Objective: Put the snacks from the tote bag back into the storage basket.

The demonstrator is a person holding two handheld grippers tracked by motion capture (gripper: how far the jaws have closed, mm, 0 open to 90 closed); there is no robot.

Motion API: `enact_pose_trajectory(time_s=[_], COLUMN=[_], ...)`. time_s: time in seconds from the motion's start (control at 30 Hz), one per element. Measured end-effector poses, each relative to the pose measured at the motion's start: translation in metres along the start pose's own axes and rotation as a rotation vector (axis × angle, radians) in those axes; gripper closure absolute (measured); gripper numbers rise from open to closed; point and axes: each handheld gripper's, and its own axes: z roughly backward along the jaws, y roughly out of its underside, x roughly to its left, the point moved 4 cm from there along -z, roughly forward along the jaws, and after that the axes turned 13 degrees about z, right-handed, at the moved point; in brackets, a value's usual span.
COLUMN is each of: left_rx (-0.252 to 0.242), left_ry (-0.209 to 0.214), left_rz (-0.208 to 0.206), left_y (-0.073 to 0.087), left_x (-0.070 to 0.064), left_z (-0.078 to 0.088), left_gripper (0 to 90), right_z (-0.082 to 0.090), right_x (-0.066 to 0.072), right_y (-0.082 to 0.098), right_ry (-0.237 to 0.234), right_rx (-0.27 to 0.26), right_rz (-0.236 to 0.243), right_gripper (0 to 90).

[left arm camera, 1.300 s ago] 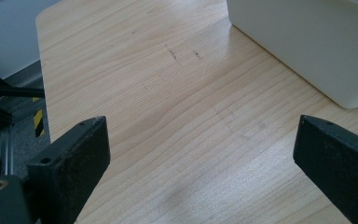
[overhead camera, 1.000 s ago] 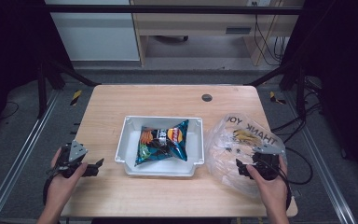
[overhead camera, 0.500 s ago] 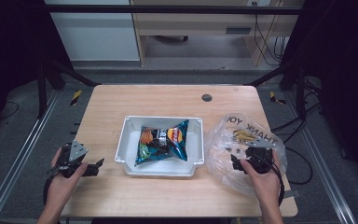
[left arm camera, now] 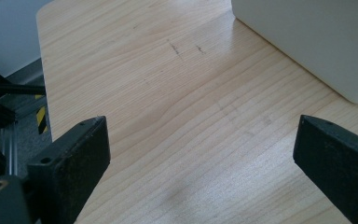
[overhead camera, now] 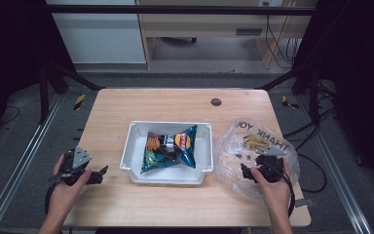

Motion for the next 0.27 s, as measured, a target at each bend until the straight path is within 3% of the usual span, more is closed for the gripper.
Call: enact_pose_trajectory(time_s=[0.27], left_rx=[0.010], left_ry=[-0.010], left_rz=[-0.009], left_y=[0.0008], left_x=[0.0011], left_z=[-0.0011], left_gripper=[3.4], right_z=[0.0029], right_x=[0.0043], right_y=[0.0039], right_ry=[0.019], right_rx=[-0.010], right_rz=[0.010], right_gripper=[6.3])
